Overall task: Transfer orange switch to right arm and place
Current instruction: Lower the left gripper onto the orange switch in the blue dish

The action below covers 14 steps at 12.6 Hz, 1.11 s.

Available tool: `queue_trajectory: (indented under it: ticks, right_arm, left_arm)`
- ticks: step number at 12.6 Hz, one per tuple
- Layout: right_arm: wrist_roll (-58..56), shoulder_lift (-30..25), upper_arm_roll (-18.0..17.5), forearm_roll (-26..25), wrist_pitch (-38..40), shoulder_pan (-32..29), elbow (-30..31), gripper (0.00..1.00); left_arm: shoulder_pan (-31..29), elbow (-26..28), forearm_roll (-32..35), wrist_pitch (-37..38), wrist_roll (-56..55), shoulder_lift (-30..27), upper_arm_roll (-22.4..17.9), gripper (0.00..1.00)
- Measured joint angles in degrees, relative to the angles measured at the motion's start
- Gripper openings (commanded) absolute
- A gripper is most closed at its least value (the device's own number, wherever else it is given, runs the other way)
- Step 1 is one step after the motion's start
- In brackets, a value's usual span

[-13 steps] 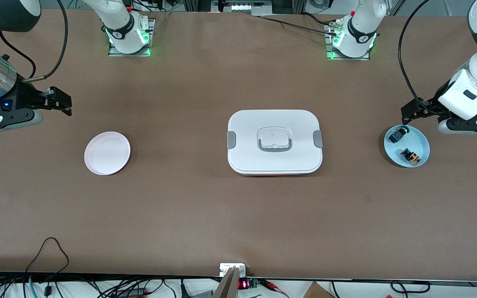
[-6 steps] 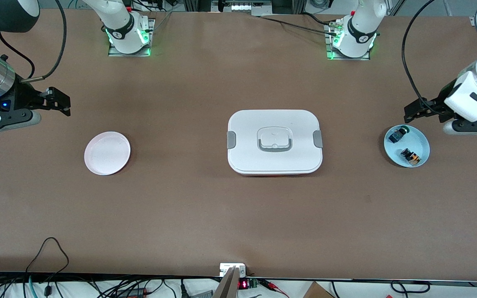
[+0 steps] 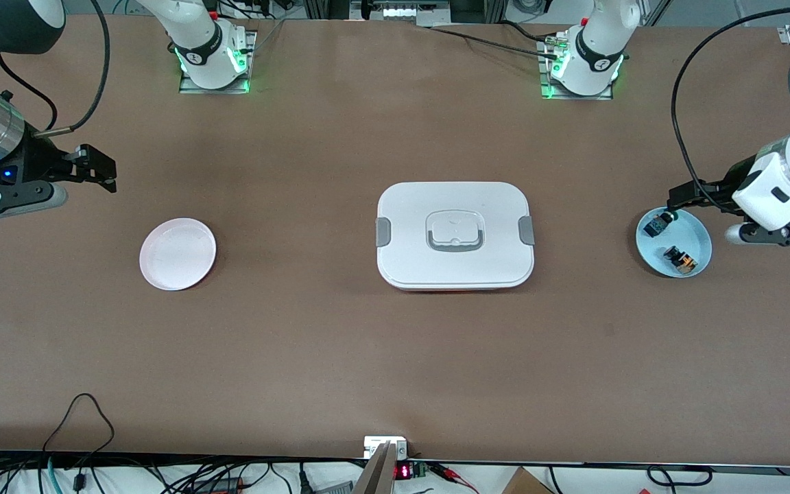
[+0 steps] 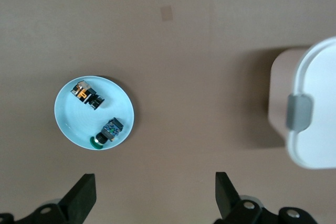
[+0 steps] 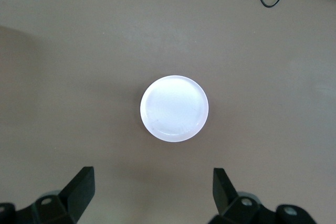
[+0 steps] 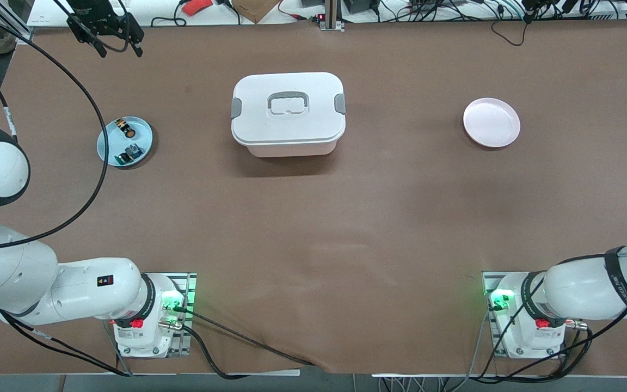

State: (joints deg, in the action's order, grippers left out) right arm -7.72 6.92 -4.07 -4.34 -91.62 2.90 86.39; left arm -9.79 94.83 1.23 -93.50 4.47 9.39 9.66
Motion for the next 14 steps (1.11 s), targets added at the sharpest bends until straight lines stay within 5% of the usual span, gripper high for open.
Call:
queue_trajectory:
  ticks: [5,10,14]
  right_arm:
    - [0.0,0.3,0.1,0.0,-0.2,-0.1,0.0,1.0]
    - [-0.1,1.9,0.3,0.0,-1.0,-1.6,0.0,1.0]
    - [-0.6,2.1,0.3,0.0,-0.9,-1.6,-0.1,1.0]
  left_arm:
    - [-3.8,1.9,6.1,-5.6,12.6,8.2,-0.2,1.0]
    - [-11.7,14.9,6.4,-30.0,33.2,8.5,-0.5,1.0]
    - [-14.4,25.7,6.4,-46.8,37.8,8.8,-0.5,1.0]
